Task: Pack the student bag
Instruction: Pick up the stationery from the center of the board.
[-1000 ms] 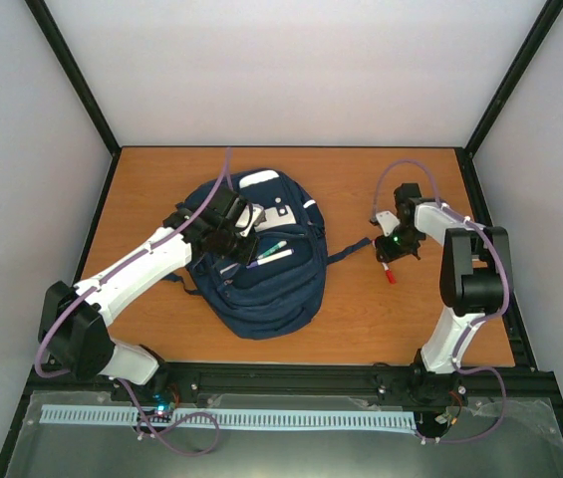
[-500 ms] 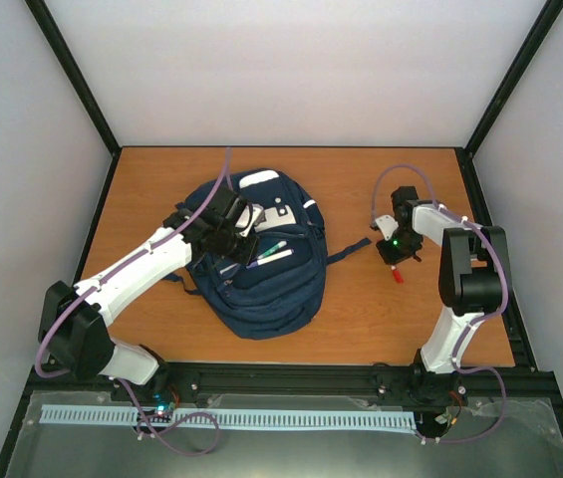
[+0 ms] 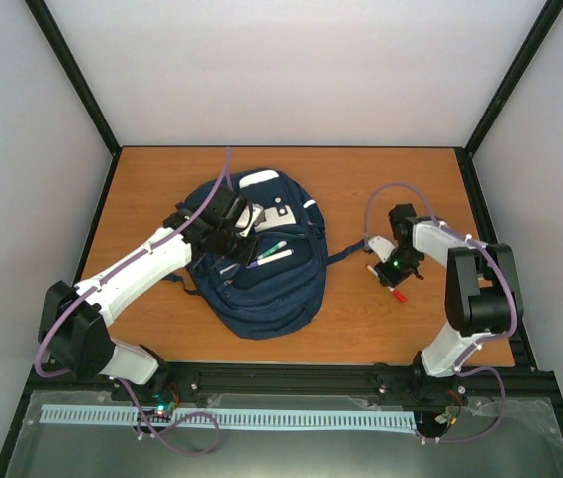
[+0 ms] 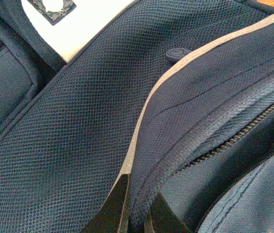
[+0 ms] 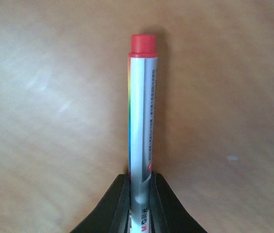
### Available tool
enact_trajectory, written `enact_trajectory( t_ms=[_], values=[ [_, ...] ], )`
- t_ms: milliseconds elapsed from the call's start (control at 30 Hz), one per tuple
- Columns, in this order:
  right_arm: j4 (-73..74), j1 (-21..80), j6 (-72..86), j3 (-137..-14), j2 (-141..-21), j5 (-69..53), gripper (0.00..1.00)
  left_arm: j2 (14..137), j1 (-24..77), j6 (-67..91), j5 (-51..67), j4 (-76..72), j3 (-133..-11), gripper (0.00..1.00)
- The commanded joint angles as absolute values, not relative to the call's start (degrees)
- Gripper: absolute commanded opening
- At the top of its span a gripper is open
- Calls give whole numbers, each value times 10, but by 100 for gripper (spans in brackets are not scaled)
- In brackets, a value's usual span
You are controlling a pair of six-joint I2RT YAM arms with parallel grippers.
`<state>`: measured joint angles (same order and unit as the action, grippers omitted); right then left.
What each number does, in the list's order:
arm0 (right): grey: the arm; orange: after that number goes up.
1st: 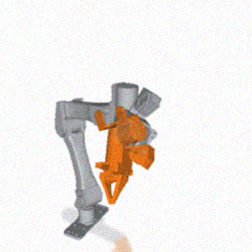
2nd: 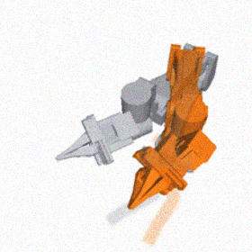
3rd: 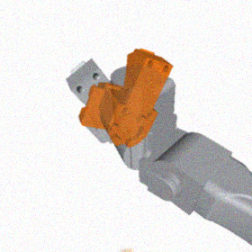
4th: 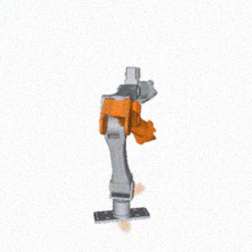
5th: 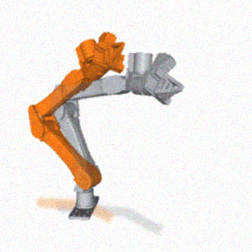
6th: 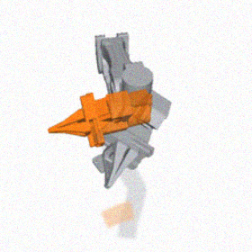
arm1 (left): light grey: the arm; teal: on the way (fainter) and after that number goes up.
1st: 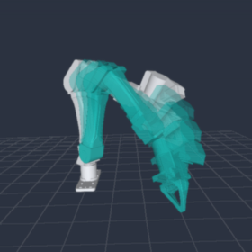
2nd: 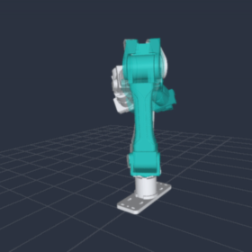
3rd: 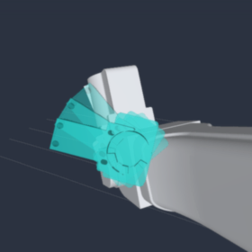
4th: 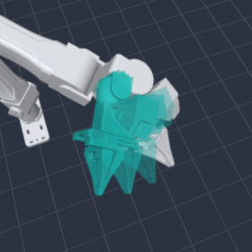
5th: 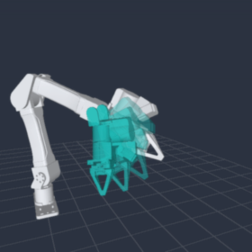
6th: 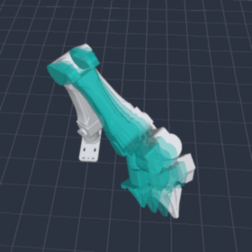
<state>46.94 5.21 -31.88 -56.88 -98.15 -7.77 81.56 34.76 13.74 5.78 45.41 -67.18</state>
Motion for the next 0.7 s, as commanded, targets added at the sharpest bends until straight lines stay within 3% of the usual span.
enact_trajectory(
  t_ms=[0,467,667],
  values=[
    [495,96,-393,-521,-939,-98,11,804,345,149,43,430,-672,1],
    [472,320,-407,-454,-844,-68,12,804,345,149,39,437,-677,1],
    [442,322,-384,-454,-854,-39,36,801,345,152,45,433,-672,1]
  ],
)
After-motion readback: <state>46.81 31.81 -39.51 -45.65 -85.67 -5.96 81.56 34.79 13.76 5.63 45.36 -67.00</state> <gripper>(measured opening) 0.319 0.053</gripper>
